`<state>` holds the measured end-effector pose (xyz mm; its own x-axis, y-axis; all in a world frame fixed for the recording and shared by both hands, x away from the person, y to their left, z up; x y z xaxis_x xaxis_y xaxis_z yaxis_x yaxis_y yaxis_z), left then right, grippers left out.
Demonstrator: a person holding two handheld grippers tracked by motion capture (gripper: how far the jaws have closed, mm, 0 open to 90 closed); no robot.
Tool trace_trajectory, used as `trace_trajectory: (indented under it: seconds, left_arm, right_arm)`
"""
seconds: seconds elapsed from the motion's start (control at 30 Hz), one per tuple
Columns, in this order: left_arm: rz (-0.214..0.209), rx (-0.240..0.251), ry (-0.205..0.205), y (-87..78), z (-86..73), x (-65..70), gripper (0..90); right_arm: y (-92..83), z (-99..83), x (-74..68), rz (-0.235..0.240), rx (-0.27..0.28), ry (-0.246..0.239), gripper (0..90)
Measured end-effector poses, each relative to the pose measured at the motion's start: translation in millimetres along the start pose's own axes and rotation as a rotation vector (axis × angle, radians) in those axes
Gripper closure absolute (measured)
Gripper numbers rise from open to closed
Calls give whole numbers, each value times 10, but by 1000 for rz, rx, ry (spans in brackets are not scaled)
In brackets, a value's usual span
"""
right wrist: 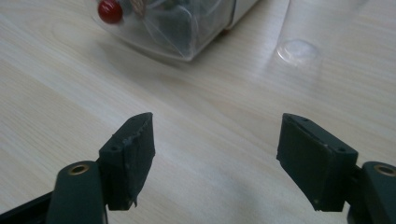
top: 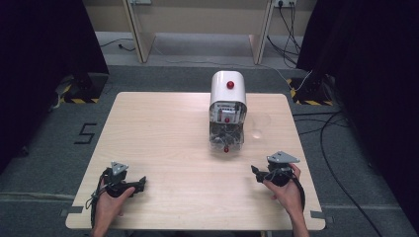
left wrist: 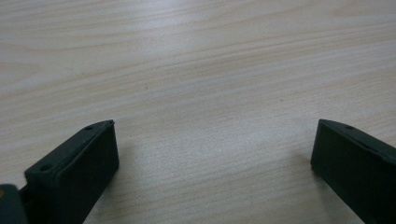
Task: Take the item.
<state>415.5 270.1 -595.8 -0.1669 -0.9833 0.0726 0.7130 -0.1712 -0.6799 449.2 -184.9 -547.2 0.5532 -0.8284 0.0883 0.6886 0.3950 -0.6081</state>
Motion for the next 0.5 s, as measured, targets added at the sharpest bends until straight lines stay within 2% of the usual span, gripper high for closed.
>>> trace_trajectory:
  seconds: [0.17, 0.23, 0.5]
  left_arm:
    - [0, 0, 0, 0, 0, 0, 1]
    - [0, 0, 0, 0, 0, 0, 1]
    - [0, 0, -1, 1, 0, 0, 1]
  right_arm:
    - [-51, 145, -65, 13, 30, -16, 300]
    - [-80, 255, -117, 22, 53, -31, 324]
    - [-105, 454, -201, 47, 110, -47, 403]
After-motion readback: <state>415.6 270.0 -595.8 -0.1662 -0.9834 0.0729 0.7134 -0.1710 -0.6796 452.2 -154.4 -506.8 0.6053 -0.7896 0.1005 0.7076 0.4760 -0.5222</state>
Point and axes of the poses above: each handheld gripper's, and its own axes: y roughly forward along the jaws, z roughly out of its top, x roughly to its right, the point moved 10 cm from there along y, roughly forward along the jaws, and after that the axes turned 4 degrees about -y, right-handed, at the moved point
